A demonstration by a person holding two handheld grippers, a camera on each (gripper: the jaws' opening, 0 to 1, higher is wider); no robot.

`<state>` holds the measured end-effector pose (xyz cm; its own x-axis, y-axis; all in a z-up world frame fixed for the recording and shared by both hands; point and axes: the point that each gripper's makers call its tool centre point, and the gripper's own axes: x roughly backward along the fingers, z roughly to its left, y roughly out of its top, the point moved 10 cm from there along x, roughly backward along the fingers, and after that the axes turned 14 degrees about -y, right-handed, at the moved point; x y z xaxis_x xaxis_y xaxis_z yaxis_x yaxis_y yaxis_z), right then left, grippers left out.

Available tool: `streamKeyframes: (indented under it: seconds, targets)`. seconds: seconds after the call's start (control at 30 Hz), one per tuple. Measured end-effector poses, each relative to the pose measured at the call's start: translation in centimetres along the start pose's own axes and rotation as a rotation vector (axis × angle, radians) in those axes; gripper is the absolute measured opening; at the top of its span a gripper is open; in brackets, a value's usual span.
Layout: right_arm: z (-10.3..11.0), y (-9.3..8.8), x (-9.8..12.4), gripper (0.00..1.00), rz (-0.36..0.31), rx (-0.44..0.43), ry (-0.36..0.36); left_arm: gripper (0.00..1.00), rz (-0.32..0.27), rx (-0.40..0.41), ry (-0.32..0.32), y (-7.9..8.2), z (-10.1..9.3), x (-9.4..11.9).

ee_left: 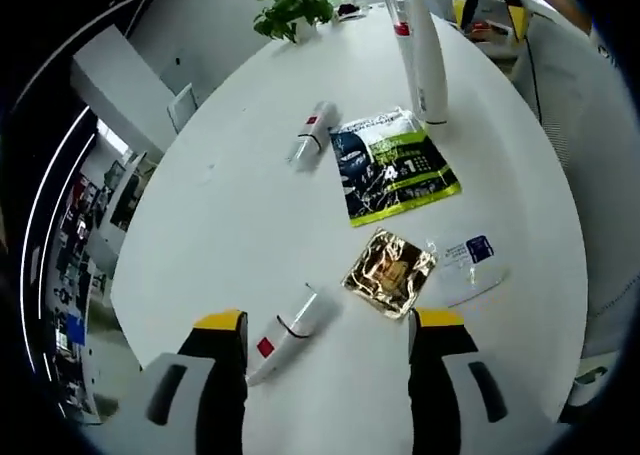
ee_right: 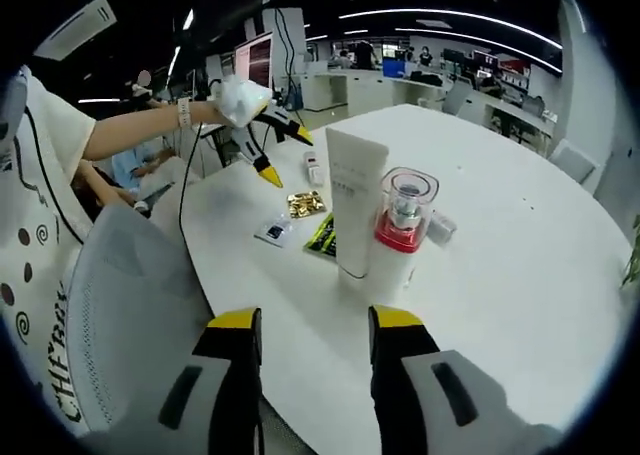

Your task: Arrange the skincare products in the storage area until every visible bottle or jar stands upright without overlapping.

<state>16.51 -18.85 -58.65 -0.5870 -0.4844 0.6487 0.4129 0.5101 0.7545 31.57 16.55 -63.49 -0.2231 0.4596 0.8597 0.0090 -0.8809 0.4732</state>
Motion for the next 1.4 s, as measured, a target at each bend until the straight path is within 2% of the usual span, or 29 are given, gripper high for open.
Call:
streamKeyframes:
  seconds: [0.07, 0.2, 0.3, 0.5, 0.6, 0.8, 0.93, 1.17, 1.23, 1.27, 1.4]
  targets:
    - [0.1, 0.0, -0.1, 0.43, 0.004, 0.0, 0.003, 0.51, 0.006, -0.012, 0.0, 0.2, 0.1, -0.1]
    - [0.2, 0.0, -0.2, 0.43, 0.006, -0.006, 0.002, 0.47, 0.038, -0.021, -0.013, 0.7, 0.1, -0.5]
    - [0.1, -0.3, -0.3, 0.42, 0.012, -0.015, 0.004, 0.42, 0.053, -0.02, -0.047, 1.0, 0.2, -0.6]
    - [0.1, -0.1, -0.6, 0.41, 0.012, -0.036, 0.002, 0.37, 0.136, -0.04, -0.106, -0.5, 2.0, -1.5]
    - [0.1, -0.1, -0.6, 0.41, 0.011, -0.044, 0.003, 0.33, 0.148, -0.028, -0.11, -1.3, 3.0, -1.8]
    - [0.0, -0.7, -0.7, 0.4, 0.026, -0.063, 0.004, 0.36, 0.159, -0.003, -0.123, -2.0, 3.9, -2.3]
    - [-0.1, -1.0, -0.7, 0.39, 0.033, -0.079, 0.003, 0.4, 0.172, 0.044, -0.144, -2.4, 4.7, -2.7]
    - [-0.2, -1.3, -0.9, 0.37, 0.045, -0.095, 0.0, 0.44, 0.216, 0.024, -0.172, -2.6, 5.5, -3.8]
    - [-0.2, -1.4, -0.9, 0.36, 0.046, -0.104, 0.0, 0.43, 0.222, 0.02, -0.186, -2.7, 5.5, -3.9]
    - [-0.2, -1.4, -0.9, 0.35, 0.046, -0.109, -0.001, 0.44, 0.208, 0.041, -0.186, -2.6, 5.7, -4.0]
    - [-0.2, -1.5, -0.9, 0.36, 0.053, -0.105, 0.003, 0.43, 0.223, 0.075, -0.211, -2.6, 6.4, -4.1]
